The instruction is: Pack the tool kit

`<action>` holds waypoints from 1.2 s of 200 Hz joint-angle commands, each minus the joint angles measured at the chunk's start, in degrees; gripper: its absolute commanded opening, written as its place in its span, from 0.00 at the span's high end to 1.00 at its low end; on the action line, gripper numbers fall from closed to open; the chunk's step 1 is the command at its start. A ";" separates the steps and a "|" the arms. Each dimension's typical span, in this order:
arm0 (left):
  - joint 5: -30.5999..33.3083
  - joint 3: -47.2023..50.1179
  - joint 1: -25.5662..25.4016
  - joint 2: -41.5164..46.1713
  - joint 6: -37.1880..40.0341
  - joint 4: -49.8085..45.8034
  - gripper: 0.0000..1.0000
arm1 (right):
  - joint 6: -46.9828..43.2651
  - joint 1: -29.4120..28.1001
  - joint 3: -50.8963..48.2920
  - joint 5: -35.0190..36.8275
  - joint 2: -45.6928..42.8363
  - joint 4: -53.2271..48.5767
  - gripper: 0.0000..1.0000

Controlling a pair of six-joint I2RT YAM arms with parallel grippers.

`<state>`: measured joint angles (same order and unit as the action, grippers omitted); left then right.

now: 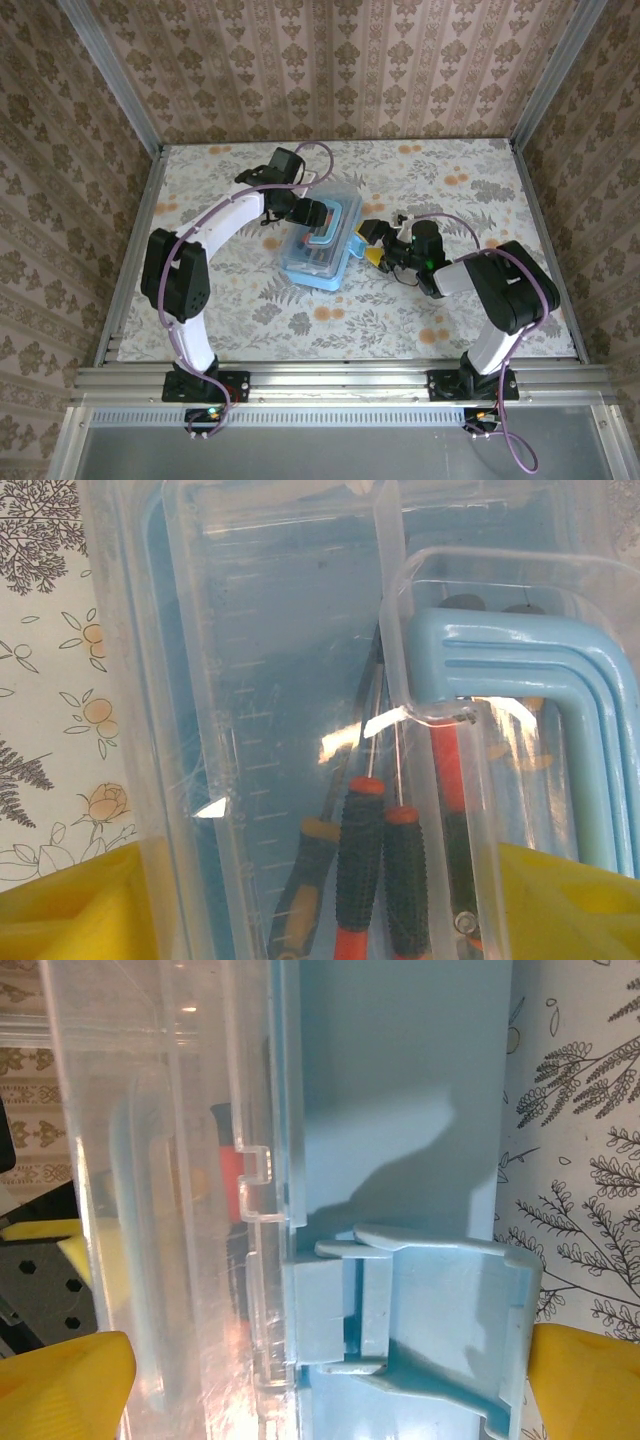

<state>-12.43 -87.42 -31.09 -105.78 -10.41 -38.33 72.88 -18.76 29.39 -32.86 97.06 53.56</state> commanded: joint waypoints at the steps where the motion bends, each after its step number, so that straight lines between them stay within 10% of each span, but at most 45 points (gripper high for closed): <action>1: 1.96 2.08 -0.55 -4.06 0.44 -4.50 0.48 | -2.65 -0.82 0.81 -2.19 -3.61 0.79 0.00; 240: 2.23 0.78 -2.13 -5.14 -0.93 -5.27 0.48 | -3.78 -4.26 10.34 -2.38 1.77 -3.99 0.03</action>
<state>-7.70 -88.33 -32.64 -106.28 -9.82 -38.44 69.01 -22.35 37.69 -34.24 95.04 47.77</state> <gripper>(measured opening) 0.731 0.978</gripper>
